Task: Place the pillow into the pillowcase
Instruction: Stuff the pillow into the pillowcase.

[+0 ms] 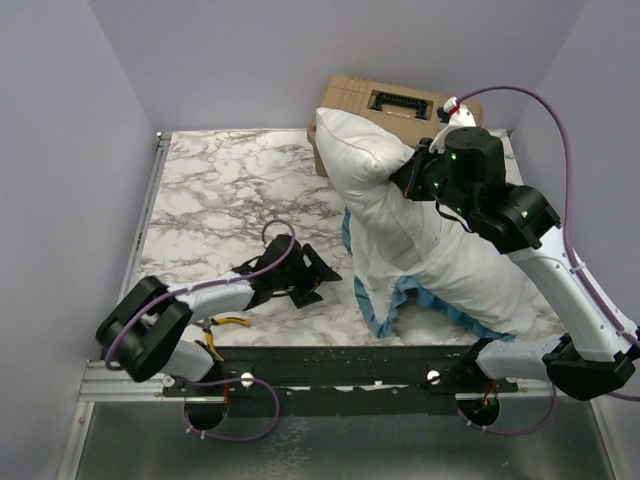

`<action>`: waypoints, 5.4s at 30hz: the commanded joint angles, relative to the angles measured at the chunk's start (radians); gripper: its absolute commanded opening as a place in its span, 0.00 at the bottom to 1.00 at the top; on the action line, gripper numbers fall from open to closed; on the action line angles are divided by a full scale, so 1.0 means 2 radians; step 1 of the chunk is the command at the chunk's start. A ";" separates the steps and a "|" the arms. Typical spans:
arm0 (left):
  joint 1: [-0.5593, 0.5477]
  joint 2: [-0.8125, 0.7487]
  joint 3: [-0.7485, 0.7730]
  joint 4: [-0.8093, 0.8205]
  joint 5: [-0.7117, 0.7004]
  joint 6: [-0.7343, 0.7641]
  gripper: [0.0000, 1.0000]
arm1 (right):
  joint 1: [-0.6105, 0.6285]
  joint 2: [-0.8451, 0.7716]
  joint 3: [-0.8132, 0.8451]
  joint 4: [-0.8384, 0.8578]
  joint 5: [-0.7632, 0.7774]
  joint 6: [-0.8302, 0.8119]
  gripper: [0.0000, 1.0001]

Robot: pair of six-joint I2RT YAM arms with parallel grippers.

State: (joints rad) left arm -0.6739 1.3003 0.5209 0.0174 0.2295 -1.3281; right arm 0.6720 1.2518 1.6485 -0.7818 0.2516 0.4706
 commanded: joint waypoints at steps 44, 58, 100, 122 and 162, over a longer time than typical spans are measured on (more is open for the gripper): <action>-0.029 -0.062 0.173 -0.149 -0.274 0.070 0.00 | -0.009 0.010 -0.028 0.044 -0.048 -0.051 0.00; 0.039 -0.044 0.082 -0.120 -0.087 0.144 0.96 | -0.008 0.030 -0.023 0.032 -0.050 -0.026 0.00; 0.086 0.095 0.774 0.007 0.028 0.169 0.00 | -0.018 0.106 0.146 0.239 -0.252 -0.045 0.00; 0.040 -0.046 0.174 0.010 -0.156 0.140 0.00 | -0.019 -0.118 -0.258 -0.006 -0.237 0.018 0.93; 0.009 0.201 0.538 -0.304 -0.160 0.529 0.02 | -0.292 -0.010 -0.436 0.282 -0.406 0.188 1.00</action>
State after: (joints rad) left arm -0.6502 1.7851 1.5677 -0.5598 -0.0731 -0.2699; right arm 0.1680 1.3289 0.7952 -0.1883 -0.5995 0.8371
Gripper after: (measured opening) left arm 0.104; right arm 0.995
